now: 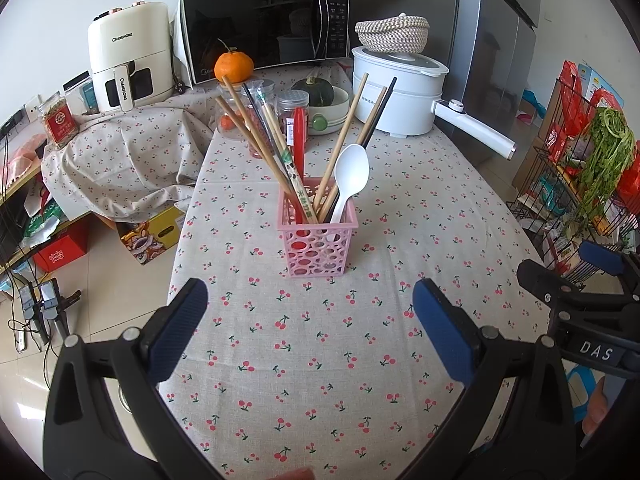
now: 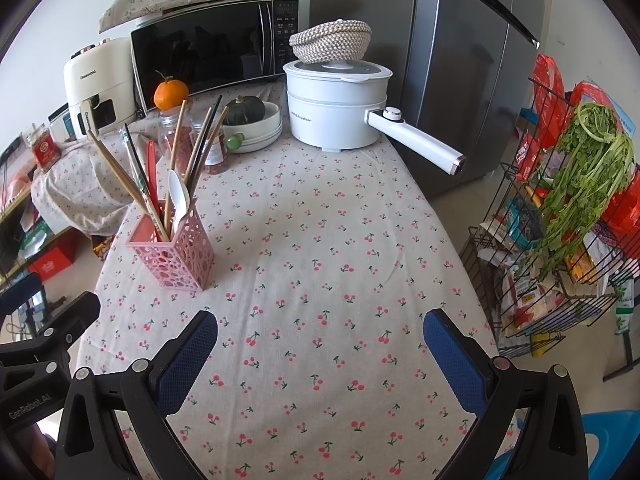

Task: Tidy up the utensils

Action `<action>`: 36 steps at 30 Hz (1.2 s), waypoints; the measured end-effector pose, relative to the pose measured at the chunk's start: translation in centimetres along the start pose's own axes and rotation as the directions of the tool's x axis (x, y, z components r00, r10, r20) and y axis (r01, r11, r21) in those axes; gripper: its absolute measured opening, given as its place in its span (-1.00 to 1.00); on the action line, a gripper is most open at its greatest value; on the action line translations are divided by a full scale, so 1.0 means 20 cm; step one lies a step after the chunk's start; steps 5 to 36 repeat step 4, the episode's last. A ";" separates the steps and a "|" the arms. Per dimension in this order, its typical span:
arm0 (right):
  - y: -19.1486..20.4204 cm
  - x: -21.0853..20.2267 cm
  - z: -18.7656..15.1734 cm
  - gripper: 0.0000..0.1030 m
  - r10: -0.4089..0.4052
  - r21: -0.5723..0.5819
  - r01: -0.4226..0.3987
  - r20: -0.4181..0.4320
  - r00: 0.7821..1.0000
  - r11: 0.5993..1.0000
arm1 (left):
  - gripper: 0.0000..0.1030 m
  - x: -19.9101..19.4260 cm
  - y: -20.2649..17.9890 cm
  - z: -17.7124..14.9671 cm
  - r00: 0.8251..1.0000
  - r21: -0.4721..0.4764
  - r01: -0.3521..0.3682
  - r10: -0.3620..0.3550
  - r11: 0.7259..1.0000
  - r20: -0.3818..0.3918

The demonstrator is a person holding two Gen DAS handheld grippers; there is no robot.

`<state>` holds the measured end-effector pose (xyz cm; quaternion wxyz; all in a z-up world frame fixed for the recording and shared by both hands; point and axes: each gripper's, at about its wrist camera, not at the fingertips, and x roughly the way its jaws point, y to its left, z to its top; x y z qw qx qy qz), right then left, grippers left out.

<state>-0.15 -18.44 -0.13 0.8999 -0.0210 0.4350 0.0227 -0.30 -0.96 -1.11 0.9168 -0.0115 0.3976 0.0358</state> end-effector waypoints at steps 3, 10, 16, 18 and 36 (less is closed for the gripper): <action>0.00 0.00 0.00 1.00 0.001 0.001 -0.001 -0.004 1.000 1.000 | 0.98 -0.01 -0.01 0.00 1.000 0.001 0.010 -0.010 1.000 0.005; 0.00 0.00 0.00 1.00 0.003 0.002 -0.003 -0.005 1.000 1.000 | 0.98 -0.01 0.00 0.00 1.000 0.000 0.012 -0.012 1.000 0.008; 0.00 0.00 0.00 1.00 0.003 0.002 -0.003 -0.005 1.000 1.000 | 0.98 -0.01 0.00 0.00 1.000 0.000 0.012 -0.012 1.000 0.008; 0.00 0.00 0.00 1.00 0.003 0.002 -0.003 -0.005 1.000 1.000 | 0.98 -0.01 0.00 0.00 1.000 0.000 0.012 -0.012 1.000 0.008; 0.00 0.00 0.00 1.00 0.003 0.002 -0.003 -0.005 1.000 1.000 | 0.98 -0.01 0.00 0.00 1.000 0.000 0.012 -0.012 1.000 0.008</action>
